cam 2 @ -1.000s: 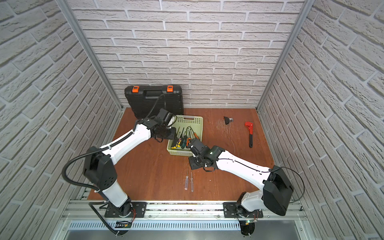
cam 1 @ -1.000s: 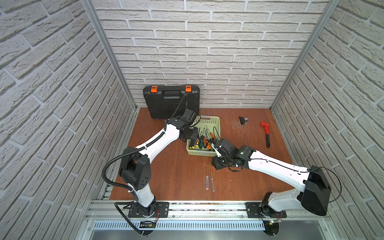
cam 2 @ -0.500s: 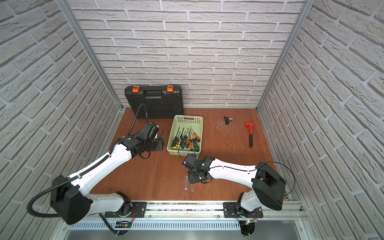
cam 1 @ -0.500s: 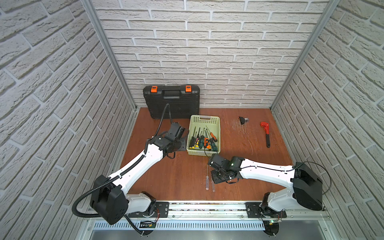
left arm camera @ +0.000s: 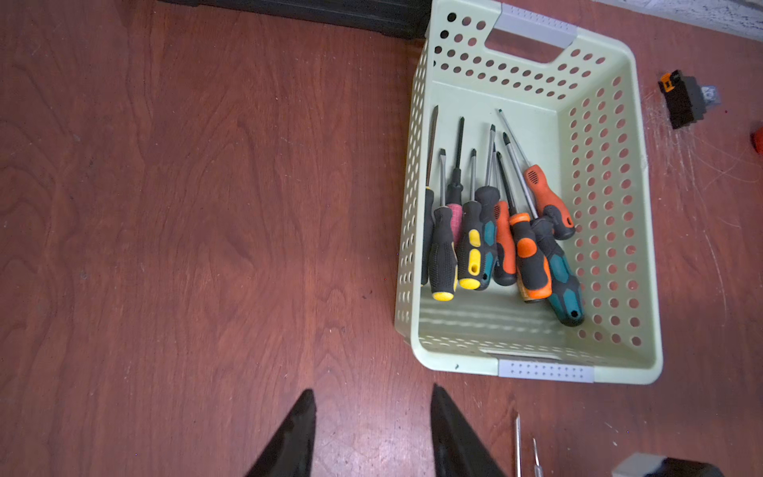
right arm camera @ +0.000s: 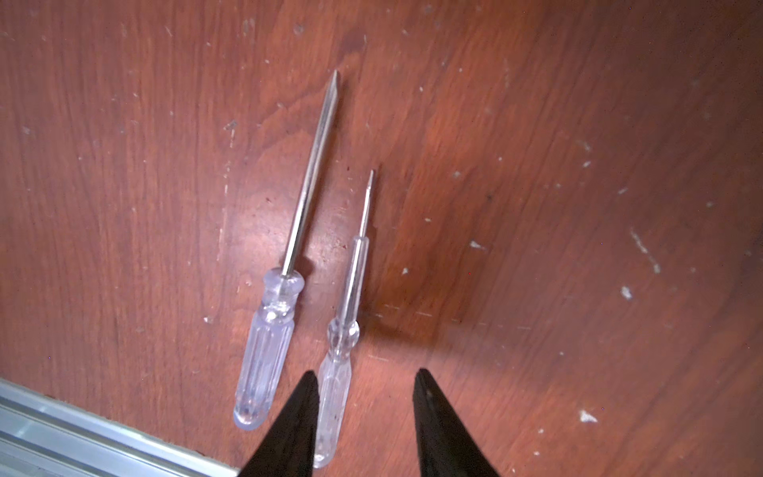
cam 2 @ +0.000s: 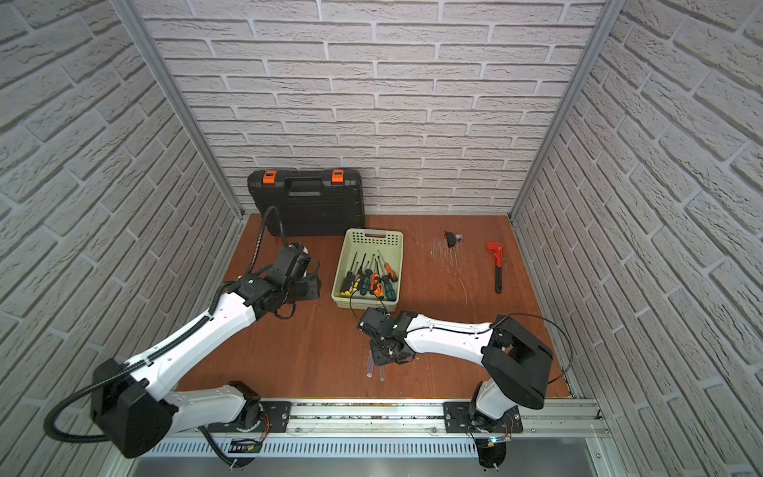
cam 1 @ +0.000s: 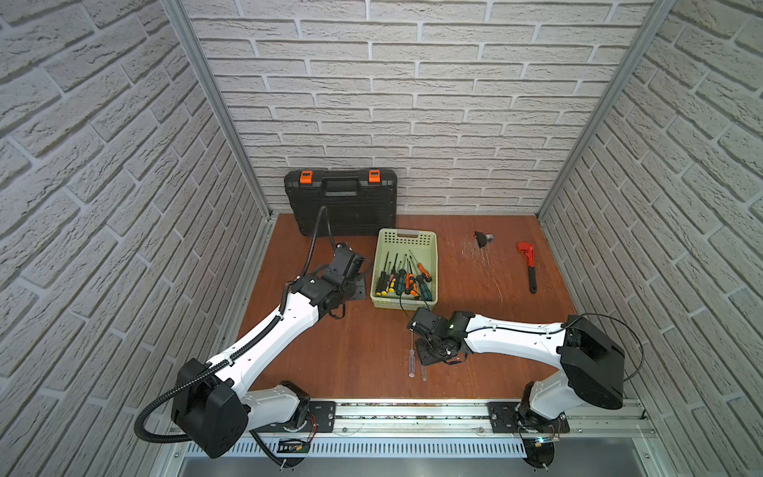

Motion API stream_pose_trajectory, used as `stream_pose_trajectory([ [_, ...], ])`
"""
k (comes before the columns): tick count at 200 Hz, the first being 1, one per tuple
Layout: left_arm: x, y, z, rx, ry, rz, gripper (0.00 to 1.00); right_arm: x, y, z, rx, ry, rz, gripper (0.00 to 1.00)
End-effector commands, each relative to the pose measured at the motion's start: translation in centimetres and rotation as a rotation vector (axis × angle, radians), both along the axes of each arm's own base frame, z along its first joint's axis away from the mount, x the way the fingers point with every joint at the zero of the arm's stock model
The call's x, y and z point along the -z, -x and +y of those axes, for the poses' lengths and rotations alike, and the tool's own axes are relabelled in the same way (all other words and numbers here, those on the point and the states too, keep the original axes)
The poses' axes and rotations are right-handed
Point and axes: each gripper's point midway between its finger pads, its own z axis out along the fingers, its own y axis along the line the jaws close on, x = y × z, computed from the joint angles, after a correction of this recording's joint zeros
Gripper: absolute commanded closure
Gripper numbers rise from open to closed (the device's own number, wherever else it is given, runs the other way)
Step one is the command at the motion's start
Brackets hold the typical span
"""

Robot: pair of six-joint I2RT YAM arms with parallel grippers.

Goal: Put the screwdriver in the bin
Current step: Pick up the screwdriver from the bottom-center of the table.

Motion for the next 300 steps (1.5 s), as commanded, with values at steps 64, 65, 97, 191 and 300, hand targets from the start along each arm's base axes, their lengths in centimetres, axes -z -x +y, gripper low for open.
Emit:
stream_pose_trajectory([
  [64,-1.3,-0.9,0.4,-0.035,-0.006,-0.038,0.54,0.7,-0.2,1.7,-0.037,-0.009,0.02,0.64],
  [65,-1.3,-0.9,0.4,-0.034,-0.006,-0.038,0.54,0.7,-0.2,1.8,-0.038,-0.009,0.02,0.64],
  [97,-1.4,-1.0,0.4,-0.033,-0.013,-0.036,0.54,1.0,0.0,1.7,-0.056,0.021,0.038,0.71],
  [191,-1.4,-1.1,0.7,-0.037,-0.028,-0.036,0.54,1.6,1.2,1.1,-0.085,0.062,0.084,0.76],
  [300,-1.5,-0.9,1.1,-0.049,-0.036,-0.039,0.53,1.6,1.7,0.2,-0.102,0.107,0.089,0.91],
])
